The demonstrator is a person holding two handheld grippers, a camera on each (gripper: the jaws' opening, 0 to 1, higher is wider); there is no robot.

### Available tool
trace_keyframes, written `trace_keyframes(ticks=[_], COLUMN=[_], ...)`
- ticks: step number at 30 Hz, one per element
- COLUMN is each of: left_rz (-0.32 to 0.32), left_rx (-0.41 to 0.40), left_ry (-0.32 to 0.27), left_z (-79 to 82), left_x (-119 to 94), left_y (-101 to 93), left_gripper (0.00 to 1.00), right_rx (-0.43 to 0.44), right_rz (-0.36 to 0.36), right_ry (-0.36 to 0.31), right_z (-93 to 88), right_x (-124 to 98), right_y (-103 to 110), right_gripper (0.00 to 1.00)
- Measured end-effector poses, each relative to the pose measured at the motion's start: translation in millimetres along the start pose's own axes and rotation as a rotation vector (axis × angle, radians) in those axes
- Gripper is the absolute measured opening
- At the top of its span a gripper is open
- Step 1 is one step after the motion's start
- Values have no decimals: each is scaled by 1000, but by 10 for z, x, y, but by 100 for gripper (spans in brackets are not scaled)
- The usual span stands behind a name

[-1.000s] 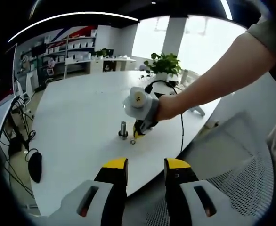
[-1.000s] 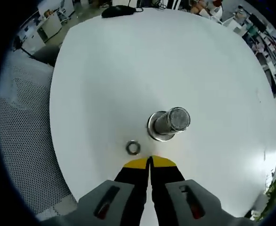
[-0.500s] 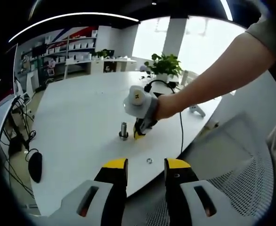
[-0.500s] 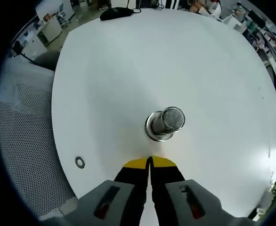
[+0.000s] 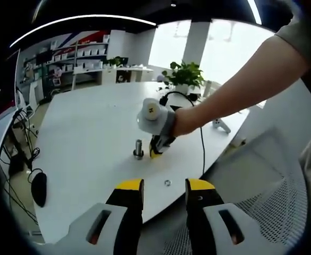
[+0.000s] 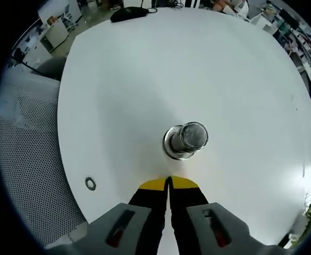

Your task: Place the washer onto the threaded stud by aligning its center hole with the stud, sliding it down to the base, and recovering from edge contact or off-axis alignment until the washer reaches the visible bottom stop.

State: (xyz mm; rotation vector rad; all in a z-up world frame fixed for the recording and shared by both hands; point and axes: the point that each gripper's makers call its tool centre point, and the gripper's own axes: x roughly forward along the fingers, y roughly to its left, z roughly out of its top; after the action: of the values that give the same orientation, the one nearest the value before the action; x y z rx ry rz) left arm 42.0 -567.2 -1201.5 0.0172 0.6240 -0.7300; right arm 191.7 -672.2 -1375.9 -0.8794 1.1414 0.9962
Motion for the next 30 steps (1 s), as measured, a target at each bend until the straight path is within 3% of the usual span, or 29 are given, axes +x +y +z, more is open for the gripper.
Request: trace_keyframes(ticks=[5, 10, 17, 19, 24, 30], left_rz=[2, 3, 5, 3, 4, 9], left_rx=[1, -2, -18, -11, -13, -14], left_ry=[14, 18, -6, 8, 12, 13], left_z=[-26, -35, 11, -10, -20, -20], left_x=[9, 10, -2, 7, 8, 6], left_y=[1, 0, 12, 7, 9, 16], left_gripper=[29, 30, 31, 31, 31, 31], right_rx=[22, 26, 43, 3, -59, -198], right_rz=[-7, 14, 33, 39, 73, 130], right_ry=[-14, 6, -36, -42, -83, -59], right_z=[-4, -70, -164, -192, -165, -254], right_x=[0, -35, -233, -284, -368, -281], right_y=[2, 86, 98, 147, 427, 886], right_gripper=[4, 15, 18, 18, 19, 19])
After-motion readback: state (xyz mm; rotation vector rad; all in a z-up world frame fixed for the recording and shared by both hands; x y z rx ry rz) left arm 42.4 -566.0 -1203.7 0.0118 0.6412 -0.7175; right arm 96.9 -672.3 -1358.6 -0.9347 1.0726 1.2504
